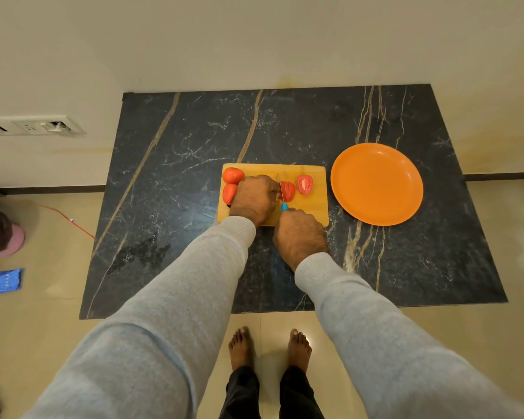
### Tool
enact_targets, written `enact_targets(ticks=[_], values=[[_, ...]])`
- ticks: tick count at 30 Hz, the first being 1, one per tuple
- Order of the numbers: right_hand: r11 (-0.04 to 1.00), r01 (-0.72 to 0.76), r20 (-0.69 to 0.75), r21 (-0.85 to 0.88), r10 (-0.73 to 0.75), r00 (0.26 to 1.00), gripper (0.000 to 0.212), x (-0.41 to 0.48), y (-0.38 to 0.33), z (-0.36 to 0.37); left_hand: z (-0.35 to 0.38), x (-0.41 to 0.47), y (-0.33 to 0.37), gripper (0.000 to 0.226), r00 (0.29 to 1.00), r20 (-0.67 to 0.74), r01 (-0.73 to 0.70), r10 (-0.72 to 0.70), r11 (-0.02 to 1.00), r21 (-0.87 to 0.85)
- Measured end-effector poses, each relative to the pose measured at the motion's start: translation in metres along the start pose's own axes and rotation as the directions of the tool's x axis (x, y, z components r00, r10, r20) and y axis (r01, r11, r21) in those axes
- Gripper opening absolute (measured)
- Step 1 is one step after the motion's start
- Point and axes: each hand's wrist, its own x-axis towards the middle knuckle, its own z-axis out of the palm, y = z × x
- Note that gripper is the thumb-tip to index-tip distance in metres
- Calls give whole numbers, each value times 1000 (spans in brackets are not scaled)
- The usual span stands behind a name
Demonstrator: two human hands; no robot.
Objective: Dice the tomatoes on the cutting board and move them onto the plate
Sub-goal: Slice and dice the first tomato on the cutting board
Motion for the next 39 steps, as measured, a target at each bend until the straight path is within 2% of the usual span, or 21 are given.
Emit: enact_targets(ticks=[11, 20, 25, 30, 36, 39], values=[[1000, 8, 25, -13, -8, 1000, 25, 1, 2, -1, 1, 1, 1, 31, 1000, 12, 13, -13, 1000, 19], [998, 11, 28, 54, -12, 1000, 28, -2, 6, -6, 1, 0, 3, 31, 1000, 0, 12, -12, 999, 36], [1000, 25, 52, -5, -25, 998, 25, -13, 8, 6, 3, 1, 0, 30, 1000, -15, -3, 4, 999, 32], [1000, -9, 98, 13, 7, 995, 27, -24, 12, 9, 1, 2, -1, 28, 1000, -16, -13, 14, 1000, 19], [999, -17, 32, 40, 15, 999, 31, -48, 23, 9, -3, 3, 1, 28, 1000, 5, -2, 2, 1000, 21], [991, -48, -11, 126, 50, 999, 36, -54, 29, 2, -7, 4, -1, 25, 999, 41, -23, 22, 999, 26]])
